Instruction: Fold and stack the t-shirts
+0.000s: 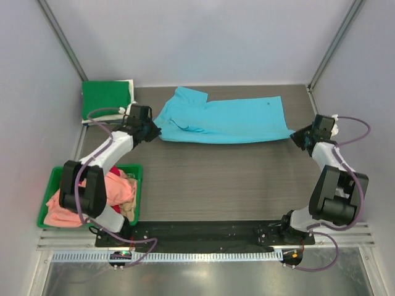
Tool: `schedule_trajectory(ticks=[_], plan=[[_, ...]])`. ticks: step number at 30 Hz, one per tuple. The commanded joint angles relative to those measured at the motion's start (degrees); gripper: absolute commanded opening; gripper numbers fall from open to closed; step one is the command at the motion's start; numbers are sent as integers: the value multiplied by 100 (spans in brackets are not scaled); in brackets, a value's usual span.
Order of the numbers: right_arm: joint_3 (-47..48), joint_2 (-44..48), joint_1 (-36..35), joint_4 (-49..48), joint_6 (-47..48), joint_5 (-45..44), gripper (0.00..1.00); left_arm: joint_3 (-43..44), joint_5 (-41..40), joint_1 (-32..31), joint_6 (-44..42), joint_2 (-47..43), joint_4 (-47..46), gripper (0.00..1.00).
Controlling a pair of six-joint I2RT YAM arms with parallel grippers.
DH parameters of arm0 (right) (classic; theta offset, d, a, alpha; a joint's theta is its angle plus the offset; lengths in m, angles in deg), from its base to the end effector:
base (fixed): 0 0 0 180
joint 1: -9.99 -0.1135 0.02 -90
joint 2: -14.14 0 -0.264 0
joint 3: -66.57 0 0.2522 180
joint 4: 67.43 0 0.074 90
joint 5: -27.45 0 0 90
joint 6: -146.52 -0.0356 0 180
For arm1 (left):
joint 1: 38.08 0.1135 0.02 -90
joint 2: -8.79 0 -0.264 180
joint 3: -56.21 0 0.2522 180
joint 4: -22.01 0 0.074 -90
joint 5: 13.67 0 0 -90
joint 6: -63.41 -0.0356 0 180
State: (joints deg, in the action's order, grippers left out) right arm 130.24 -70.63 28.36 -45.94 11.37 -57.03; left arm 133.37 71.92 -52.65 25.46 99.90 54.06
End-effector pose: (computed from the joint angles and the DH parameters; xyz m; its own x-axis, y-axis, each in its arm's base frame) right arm 0.2970 -0.0950 0.2115 -0.2782 0.8359 -0.4731 0.6292 0.5307 0.5679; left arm 0.3355 -0.0844 0.2379 -0.5852 -0.6602 -0.4708 -0.4265 0.7444 -0.5138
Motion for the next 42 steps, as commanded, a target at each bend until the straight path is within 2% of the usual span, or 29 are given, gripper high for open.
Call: schedule_trajectory(ticks=[1, 7, 15, 17, 18, 19, 20, 21, 22, 23, 24, 28, 31, 32, 33, 34, 36, 37, 39, 40, 41, 42], plan=[[-569, 277, 166, 273, 111, -51, 1, -739, -26, -55, 41, -584, 89, 0], [-1290, 461, 667, 440, 216, 195, 1, -1759, -34, -468, 349, -1164, -9, 0], [-1625, 1726, 1318, 1089, 296, 327, 2, -2244, -289, -1003, 701, -2255, 518, 0], [-1660, 1911, 1362, 1204, 339, 406, 11, -2419, -307, -1074, 815, -2483, 667, 1], [-1703, 2051, 1371, 1309, 357, 406, 24, -2463, -307, -1135, 841, -2719, 694, 3], [-1721, 2096, 1406, 1328, 383, 493, 38, -2525, -307, -1162, 911, -2835, 746, 14], [-1730, 2131, 1415, 1354, 401, 529, 51, -2577, -298, -1188, 921, -2940, 877, 18], [-1739, 2166, 1415, 1424, 419, 547, 72, -2587, -272, -1206, 929, -3167, 931, 22], [-1722, 2201, 1432, 1451, 419, 547, 77, -2543, -237, -1215, 921, -3265, 1071, 35], [-1695, 2228, 1432, 1494, 410, 555, 82, -2456, -236, -1206, 877, -3379, 1142, 44], [-1591, 2237, 1441, 1512, 401, 573, 82, -2350, -236, -1206, 772, -3537, 1221, 54], [-1134, 2299, 1432, 1557, 235, 687, 83, -1516, -648, -1206, 132, -3575, 1459, 67], [-896, 2264, 1223, 1031, -2, 1073, 83, -796, -1009, -1206, -966, -3136, 915, 75], [-817, 2142, 1108, 907, -20, 1022, 83, -567, -1027, -1198, -1256, -2525, 688, 77], [-581, 2053, 777, 871, -12, 943, 83, 87, -993, -1180, -1851, -2171, 651, 77], [-440, 1948, 582, 854, 162, 864, 83, 416, -949, -1163, -2135, -1332, 641, 77], [7, 1544, 82, 1028, 295, 610, 83, 1224, -835, -1031, -2741, -546, 737, 75], [114, 1430, -34, 1073, 383, 573, 83, 1959, -712, -961, -2849, -98, 790, 74], [264, 1236, -297, 1082, 410, 529, 82, 2578, -48, -654, -2999, 949, 791, 73], [308, 1209, -386, 1082, 436, 520, 82, 3225, 96, -557, -3008, 1257, 791, 73], [335, 1191, -456, 1091, 532, 494, 82, 3519, 228, -391, -3025, 1547, 800, 73], [379, 1148, -518, 1099, 550, 477, 82, 3878, 403, -319, -3043, 2185, 834, 72]])
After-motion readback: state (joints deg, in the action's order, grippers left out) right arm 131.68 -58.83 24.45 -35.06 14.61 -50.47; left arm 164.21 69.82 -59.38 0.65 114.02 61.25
